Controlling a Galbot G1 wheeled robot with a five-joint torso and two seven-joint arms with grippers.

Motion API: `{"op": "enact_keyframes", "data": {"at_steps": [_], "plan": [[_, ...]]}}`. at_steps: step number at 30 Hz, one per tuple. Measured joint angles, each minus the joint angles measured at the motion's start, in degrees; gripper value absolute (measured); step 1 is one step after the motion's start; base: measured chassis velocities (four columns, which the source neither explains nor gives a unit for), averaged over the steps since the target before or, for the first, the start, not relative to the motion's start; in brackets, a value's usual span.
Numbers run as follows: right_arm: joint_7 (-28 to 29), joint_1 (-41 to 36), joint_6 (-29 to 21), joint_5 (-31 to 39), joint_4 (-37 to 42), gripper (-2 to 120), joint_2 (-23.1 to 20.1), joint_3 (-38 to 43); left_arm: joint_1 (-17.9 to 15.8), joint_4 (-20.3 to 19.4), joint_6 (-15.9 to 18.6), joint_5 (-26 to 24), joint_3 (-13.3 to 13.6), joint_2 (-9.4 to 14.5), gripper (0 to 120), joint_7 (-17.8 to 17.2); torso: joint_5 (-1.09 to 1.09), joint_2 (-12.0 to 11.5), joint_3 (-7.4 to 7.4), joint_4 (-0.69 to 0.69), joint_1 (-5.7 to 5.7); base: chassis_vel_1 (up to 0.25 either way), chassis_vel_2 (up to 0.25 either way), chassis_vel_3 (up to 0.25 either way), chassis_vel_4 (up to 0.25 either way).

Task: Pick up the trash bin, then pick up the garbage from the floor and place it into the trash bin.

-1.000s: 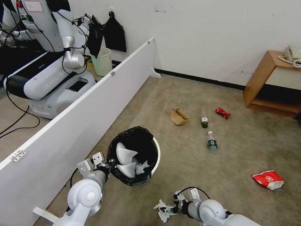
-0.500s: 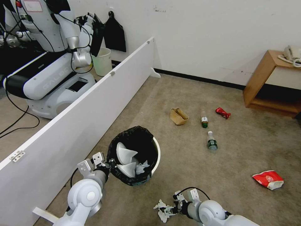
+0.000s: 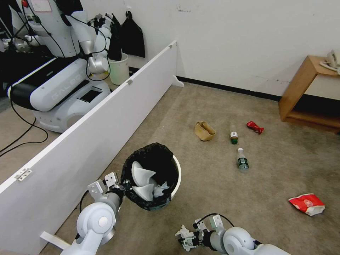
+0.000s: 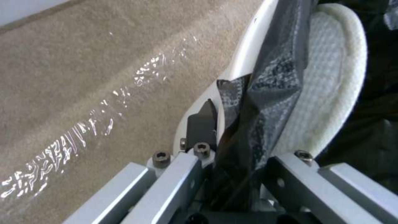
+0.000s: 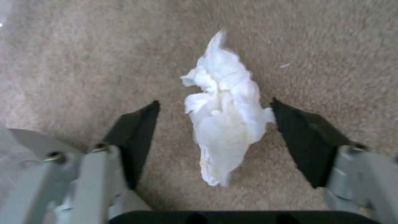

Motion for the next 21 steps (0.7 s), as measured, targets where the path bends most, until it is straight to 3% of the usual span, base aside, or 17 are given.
{"op": "enact_keyframes", "data": {"at_steps": [2,9,16,21], "plan": [[1.23,0.14,-0.39,1.60,2.52,52,-1.40,0.37,-0.11,0.09,0.02,0.12,0.02,-0.15,2,0.00,-0.02,0.00,-0.01,-0.02,0.00,0.000,0.000,0.000,0.000],[1.88,-0.01,-0.54,3.04,5.29,31,-3.50,1.43,-0.22,0.32,0.05,0.38,0.13,-0.44,2,0.02,-0.05,0.01,-0.01,-0.04,0.00,0.000,0.000,0.000,0.000],[1.76,0.01,-0.51,2.76,4.56,1,-3.69,2.25,-0.19,0.38,0.10,0.69,0.18,-0.55,2,0.08,-0.05,0.01,-0.02,-0.04,0.00,0.000,0.000,0.000,0.000],[1.71,0.14,-0.41,2.57,4.08,0,-3.38,2.36,-0.09,0.38,0.15,0.79,0.12,-0.69,2,0.10,-0.05,0.01,-0.02,-0.04,0.00,0.000,0.000,0.000,0.000]]}}
